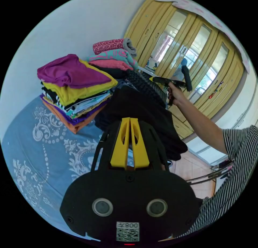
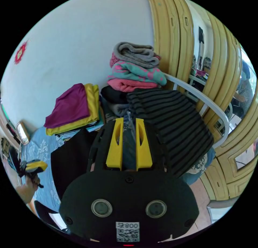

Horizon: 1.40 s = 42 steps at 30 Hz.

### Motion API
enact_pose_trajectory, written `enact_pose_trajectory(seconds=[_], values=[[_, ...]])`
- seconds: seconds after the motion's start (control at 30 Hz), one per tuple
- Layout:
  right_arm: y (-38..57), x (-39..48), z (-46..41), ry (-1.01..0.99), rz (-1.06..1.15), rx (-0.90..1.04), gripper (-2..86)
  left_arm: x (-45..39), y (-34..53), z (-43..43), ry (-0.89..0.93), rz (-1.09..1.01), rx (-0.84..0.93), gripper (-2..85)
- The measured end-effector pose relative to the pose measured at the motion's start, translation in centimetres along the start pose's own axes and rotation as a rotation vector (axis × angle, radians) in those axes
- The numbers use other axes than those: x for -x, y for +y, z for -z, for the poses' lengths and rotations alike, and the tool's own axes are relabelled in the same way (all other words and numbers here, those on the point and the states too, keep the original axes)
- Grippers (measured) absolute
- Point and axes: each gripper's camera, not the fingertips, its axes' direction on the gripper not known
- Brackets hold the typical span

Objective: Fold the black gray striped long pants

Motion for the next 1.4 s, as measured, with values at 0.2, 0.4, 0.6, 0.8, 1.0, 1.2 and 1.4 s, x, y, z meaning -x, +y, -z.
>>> enact_pose_trajectory(seconds=[0.2, 0.4, 0.6, 0.8, 1.0, 1.2, 1.4], values=[[-4.4, -3.1, -3.4, 0.097, 0.043, 0.017, 12.2, 2.9, 10.4, -0.3, 0.033, 0.087, 0.073, 0.2], [-6.8, -4.8, -8.7, 0.125, 0.102, 0.152, 12.4, 5.3, 19.7, -2.8, 0.059, 0.181, 0.165, 0.2], [-7.0, -8.1, -9.8, 0.246, 0.128, 0.148, 7.8, 7.1, 26.3, -5.8, 0.091, 0.225, 0.176, 0.1], [-6.7, -16.8, -5.9, -0.021, -0.103, 0.056, 5.8, 8.1, 32.5, -7.4, 0.135, 0.223, 0.174, 0.1], [-4.4, -27.5, 1.7, -0.374, -0.384, -0.16, 4.7, 9.2, 40.0, -6.7, 0.17, 0.245, 0.153, 0.2], [-3.8, -33.9, 10.1, -0.629, -0.48, -0.35, 3.6, 9.5, 48.0, -4.7, 0.227, 0.275, 0.11, 0.1], [-8.0, -34.1, 18.4, -0.867, -0.445, -0.505, 3.0, 8.7, 56.3, -0.4, 0.237, 0.257, 0.042, 0.1]])
